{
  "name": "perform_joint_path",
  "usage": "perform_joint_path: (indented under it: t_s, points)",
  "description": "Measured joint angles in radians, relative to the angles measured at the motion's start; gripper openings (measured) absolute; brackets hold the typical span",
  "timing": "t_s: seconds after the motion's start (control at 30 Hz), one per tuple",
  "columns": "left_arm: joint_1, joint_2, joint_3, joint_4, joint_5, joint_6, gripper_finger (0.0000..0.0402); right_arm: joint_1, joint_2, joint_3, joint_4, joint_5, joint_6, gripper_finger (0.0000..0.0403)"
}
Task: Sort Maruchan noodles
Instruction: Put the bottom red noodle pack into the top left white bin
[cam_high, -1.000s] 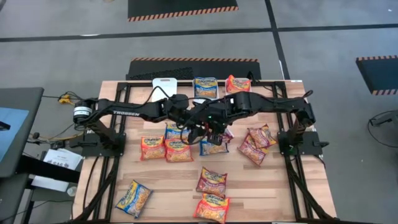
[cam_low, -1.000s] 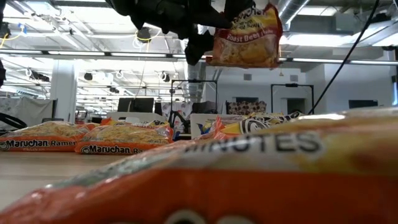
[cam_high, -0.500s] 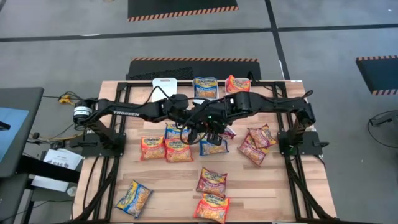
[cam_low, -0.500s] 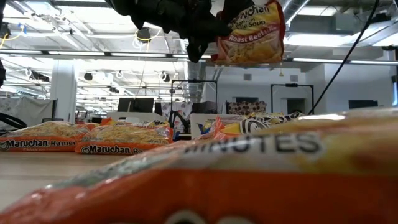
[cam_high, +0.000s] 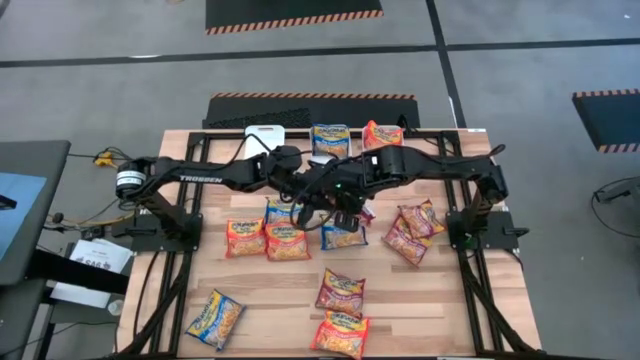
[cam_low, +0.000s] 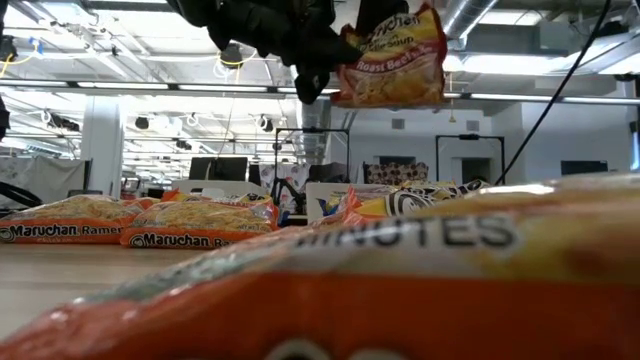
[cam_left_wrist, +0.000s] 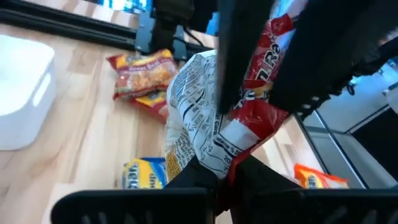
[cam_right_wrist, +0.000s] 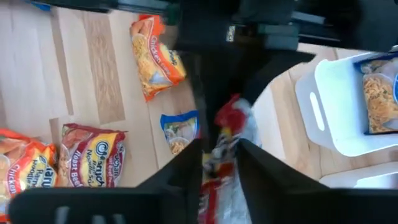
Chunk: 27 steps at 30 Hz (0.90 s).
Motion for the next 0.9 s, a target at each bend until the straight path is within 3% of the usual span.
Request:
perform_joint_path:
  t_s: [0.3, 0.63, 0.9]
  points:
    - [0.128, -0.043, 0.0, -0.098, 0.022, 0.041, 0.0, -0.116, -0.006, 0.15, -0.128, 0.0, -0.091, 0.0194]
    - [0.39, -0.12, 0.0, -0.219, 0.032, 0.094, 0.0, -0.297, -0.032, 0.336, -0.195, 0.0, -0.317, 0.0188]
    - [0.636, -0.199, 0.0, -0.36, 0.05, 0.156, 0.0, -0.415, -0.06, 0.359, -0.226, 0.0, -0.446, 0.0185]
